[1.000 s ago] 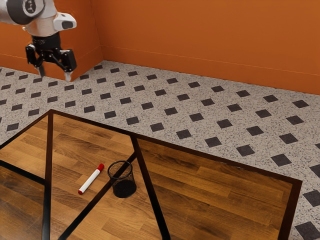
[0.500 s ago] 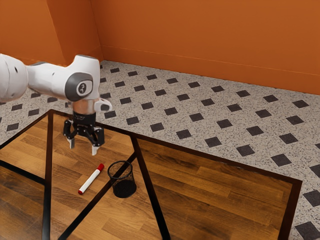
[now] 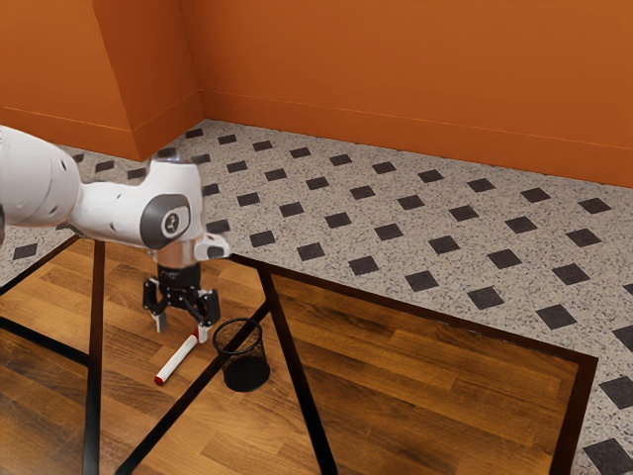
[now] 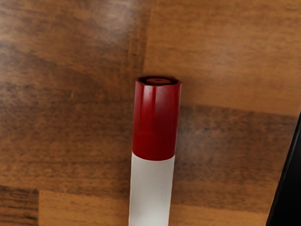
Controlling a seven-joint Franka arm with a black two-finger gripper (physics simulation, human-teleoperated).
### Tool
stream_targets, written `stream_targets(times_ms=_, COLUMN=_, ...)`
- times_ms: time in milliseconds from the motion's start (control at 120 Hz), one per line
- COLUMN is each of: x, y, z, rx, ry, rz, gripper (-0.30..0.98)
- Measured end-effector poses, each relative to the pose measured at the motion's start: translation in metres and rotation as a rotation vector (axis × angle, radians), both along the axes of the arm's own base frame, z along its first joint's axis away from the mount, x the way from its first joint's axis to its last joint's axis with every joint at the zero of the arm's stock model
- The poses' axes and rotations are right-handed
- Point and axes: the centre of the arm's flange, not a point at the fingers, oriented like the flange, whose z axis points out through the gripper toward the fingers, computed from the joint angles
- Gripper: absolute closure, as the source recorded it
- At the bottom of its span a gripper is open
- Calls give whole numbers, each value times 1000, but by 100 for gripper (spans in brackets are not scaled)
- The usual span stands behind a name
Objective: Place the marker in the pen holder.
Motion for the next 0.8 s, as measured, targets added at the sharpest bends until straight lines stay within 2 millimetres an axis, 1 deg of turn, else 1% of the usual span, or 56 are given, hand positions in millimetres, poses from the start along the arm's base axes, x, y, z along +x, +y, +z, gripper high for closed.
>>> stream_targets(times_ms=200, x=-1, y=1, z=-15, rx=-17, ry=5, rz=-20, gripper=0)
stream_targets(times_ms=383, x=-1, y=7, z=-22, rx=-35, ry=2, rz=-21, gripper=0)
stream_targets(times_ms=417, x=-1, y=7, z=-22, rx=-36, ry=-2, rz=-26, gripper=4)
stream_targets(times_ms=508, x=1, y=4, z=-17, rx=-37, ry=-12, rz=-41, gripper=23)
stream_targets(times_ms=592, x=1, y=3, z=-17, rx=-38, ry=-16, rz=-50, gripper=36)
stream_targets(times_ms=692, x=2, y=2, z=-15, rx=-40, ry=-20, rz=-59, gripper=47)
stream_targets(times_ms=800, x=2, y=2, z=-14, rx=-42, ry=-22, rz=-66, gripper=54)
